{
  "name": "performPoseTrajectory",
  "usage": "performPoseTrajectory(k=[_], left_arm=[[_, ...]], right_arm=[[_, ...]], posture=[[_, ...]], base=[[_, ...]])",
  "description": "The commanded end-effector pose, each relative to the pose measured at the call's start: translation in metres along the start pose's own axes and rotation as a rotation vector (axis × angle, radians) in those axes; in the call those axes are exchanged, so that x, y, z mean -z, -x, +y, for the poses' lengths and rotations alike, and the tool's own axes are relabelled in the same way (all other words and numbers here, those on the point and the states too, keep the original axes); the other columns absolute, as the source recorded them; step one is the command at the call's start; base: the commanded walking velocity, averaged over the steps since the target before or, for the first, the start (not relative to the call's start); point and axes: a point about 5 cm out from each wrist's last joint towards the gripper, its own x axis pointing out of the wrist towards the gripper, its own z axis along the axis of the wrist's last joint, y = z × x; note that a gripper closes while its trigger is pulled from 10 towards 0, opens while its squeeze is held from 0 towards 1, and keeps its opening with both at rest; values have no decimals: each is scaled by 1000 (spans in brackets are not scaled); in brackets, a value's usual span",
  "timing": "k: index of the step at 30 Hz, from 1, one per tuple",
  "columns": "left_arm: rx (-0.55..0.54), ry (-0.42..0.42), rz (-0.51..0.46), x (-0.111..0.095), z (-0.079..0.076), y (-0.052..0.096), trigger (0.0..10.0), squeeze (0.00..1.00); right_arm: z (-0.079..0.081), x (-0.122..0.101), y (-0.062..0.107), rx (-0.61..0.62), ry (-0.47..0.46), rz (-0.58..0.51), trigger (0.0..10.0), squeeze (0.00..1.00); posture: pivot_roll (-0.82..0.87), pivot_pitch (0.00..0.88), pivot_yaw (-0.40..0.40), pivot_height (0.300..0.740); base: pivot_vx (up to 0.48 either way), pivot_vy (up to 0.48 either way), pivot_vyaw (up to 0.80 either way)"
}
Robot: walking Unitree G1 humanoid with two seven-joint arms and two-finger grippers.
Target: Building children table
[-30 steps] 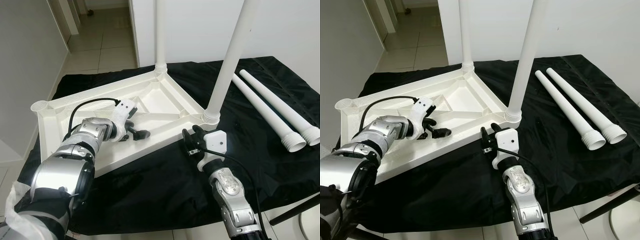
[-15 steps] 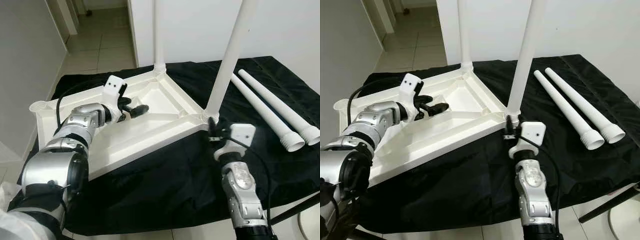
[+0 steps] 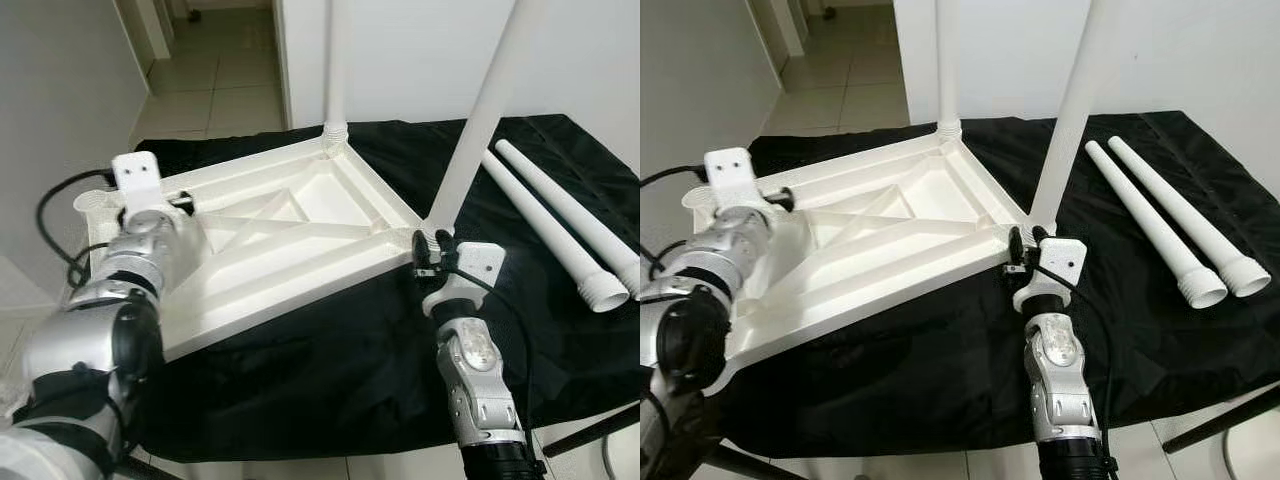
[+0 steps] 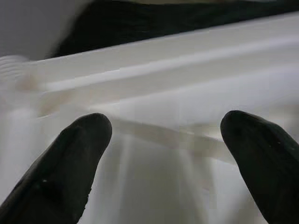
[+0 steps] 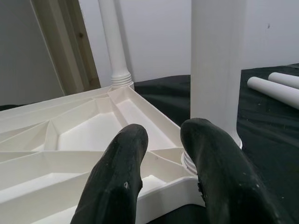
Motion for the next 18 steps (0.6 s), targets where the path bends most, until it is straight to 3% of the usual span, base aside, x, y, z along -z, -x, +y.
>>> performPoseTrajectory(k=[1, 2, 7, 9, 18], left_arm=[[56, -58, -9, -2, -6, 0, 10000, 0], [120, -89, -29, -2, -18, 0, 10000, 0], [211, -103, -39, -2, -32, 1, 10000, 0], [285, -199, -16, 7, -41, 3, 10000, 0], [358, -309, 4, 13, -47, 4, 10000, 0]], right_arm=[[1, 2, 1, 1, 0, 5, 10000, 0], [1, 2, 1, -1, -1, 4, 10000, 0], [0, 2, 2, -4, -1, 4, 10000, 0], [3, 1, 3, -27, -15, 3, 10000, 0], [12, -2, 8, -95, -29, -2, 10000, 0]], posture=[[-98, 0, 63, 740], [-101, 0, 66, 740], [-101, 0, 66, 740], [-105, 0, 69, 740], [-116, 11, 71, 740]], base=[[0, 0, 0], [0, 0, 0], [0, 0, 0], [0, 0, 0], [0, 0, 0]])
